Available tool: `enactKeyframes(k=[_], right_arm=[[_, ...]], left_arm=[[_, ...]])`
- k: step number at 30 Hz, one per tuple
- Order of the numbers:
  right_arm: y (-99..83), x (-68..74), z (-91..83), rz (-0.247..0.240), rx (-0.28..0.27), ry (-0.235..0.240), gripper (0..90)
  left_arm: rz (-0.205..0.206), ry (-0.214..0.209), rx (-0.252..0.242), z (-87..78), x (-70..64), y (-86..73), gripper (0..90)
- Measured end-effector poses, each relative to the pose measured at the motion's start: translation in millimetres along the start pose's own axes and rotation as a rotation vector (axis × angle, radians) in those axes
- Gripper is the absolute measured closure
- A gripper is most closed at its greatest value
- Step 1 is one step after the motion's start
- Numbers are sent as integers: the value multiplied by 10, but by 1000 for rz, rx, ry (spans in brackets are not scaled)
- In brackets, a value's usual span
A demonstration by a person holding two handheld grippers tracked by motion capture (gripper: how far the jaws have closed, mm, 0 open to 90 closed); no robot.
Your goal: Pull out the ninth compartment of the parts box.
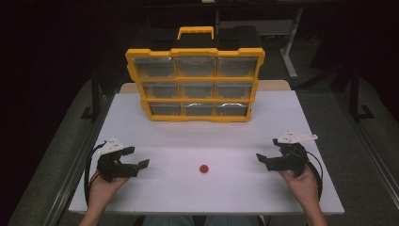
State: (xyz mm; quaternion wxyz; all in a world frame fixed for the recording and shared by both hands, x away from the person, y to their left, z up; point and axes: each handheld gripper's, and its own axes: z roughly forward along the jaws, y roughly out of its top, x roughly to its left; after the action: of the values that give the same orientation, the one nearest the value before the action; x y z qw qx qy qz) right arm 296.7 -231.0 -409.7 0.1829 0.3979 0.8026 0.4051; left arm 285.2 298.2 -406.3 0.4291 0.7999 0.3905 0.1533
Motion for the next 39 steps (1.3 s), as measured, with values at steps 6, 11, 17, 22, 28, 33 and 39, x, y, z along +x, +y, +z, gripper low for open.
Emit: enactKeyframes(k=[6,11,17,22,28,33,39], right_arm=[[4,-3,2,4,-2,5,139],[11,6,-6,5,-1,10,139],[21,20,-4,5,-2,19,138],[24,16,-20,1,-8,18,139],[2,-12,-30,15,-4,25,139],[-2,-15,-41,15,-8,23,139],[-9,-27,-43,23,-8,27,138]], left_arm=[[0,1,1,-1,-22,-11,179],[-5,0,-2,1,-33,-15,180],[9,-7,4,5,-27,-16,181],[6,-12,11,22,-39,-19,181],[6,-23,18,40,-58,-15,195],[3,-26,13,45,-62,-13,196],[-6,-34,11,64,-60,-15,196]])
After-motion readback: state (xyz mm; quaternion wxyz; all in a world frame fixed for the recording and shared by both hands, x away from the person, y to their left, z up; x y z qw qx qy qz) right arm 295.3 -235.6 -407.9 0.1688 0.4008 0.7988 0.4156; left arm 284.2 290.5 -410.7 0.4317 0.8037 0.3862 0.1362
